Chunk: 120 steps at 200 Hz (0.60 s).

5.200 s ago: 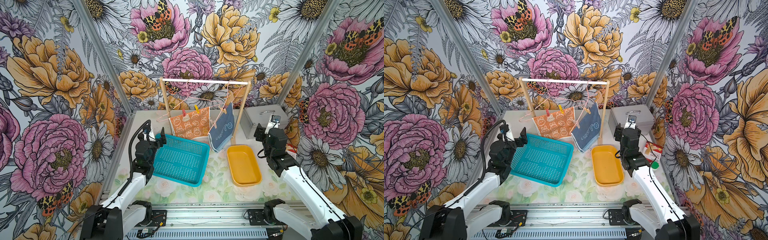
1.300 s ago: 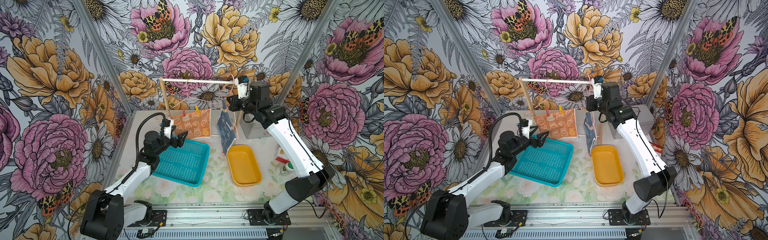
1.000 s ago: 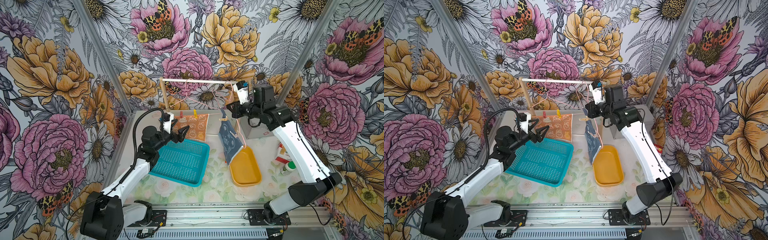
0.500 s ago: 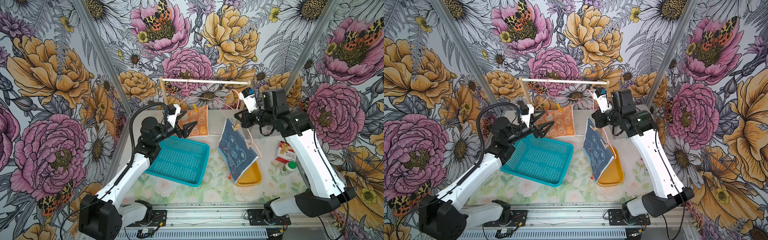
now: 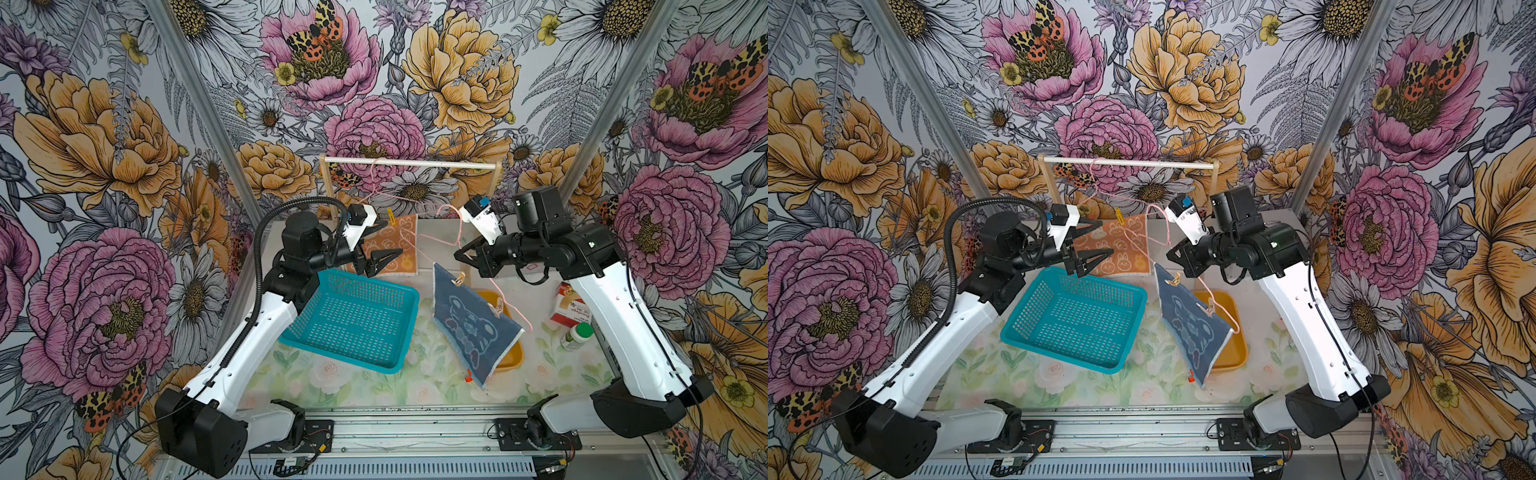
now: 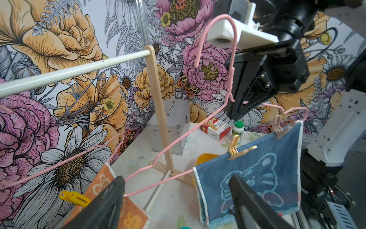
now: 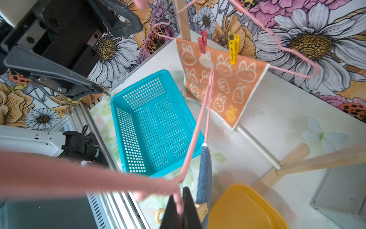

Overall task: Remove the clothespins securing towels to the hanger
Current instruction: Pick up the hanger from the clothesline.

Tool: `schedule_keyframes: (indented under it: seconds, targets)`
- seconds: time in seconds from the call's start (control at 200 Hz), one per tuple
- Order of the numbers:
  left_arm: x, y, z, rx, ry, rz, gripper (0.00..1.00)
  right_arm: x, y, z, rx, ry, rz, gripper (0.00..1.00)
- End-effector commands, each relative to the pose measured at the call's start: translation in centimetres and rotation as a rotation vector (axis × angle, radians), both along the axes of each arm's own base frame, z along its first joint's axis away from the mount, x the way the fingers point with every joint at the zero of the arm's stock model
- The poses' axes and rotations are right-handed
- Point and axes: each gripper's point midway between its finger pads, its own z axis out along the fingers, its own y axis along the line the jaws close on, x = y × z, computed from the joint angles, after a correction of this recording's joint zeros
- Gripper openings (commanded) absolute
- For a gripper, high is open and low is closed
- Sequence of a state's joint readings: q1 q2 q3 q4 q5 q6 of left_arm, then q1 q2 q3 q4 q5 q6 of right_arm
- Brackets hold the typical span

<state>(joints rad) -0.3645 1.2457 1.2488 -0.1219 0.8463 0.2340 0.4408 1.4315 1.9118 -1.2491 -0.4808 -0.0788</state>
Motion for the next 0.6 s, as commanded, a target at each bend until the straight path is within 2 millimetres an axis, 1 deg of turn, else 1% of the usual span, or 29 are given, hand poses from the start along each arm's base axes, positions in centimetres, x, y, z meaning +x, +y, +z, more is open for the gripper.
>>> schedule_keyframes:
  seconds: [0.0, 0.28, 0.46, 0.595]
  targets:
    - [-1.9, -0.7, -0.5, 0.044, 0.014, -0.132, 0.84, -0.7, 1.7, 1.4, 0.049, -0.025, 0.103, 0.00]
    - [-2.3, -0.8, -1.0, 0.027, 0.050, -0.249, 0.84, -0.5, 5.1, 1.3, 0.075, 0.000, 0.233, 0.00]
    - [-1.8, -1.0, -1.3, 0.033, 0.050, -0.266, 0.83, -0.4, 6.2, 1.3, 0.071, 0.001, 0.274, 0.00]
    - [-1.1, -1.7, -1.6, 0.031, 0.068, -0.294, 0.79, -0.6, 6.6, 1.8, 0.071, -0.013, 0.296, 0.00]
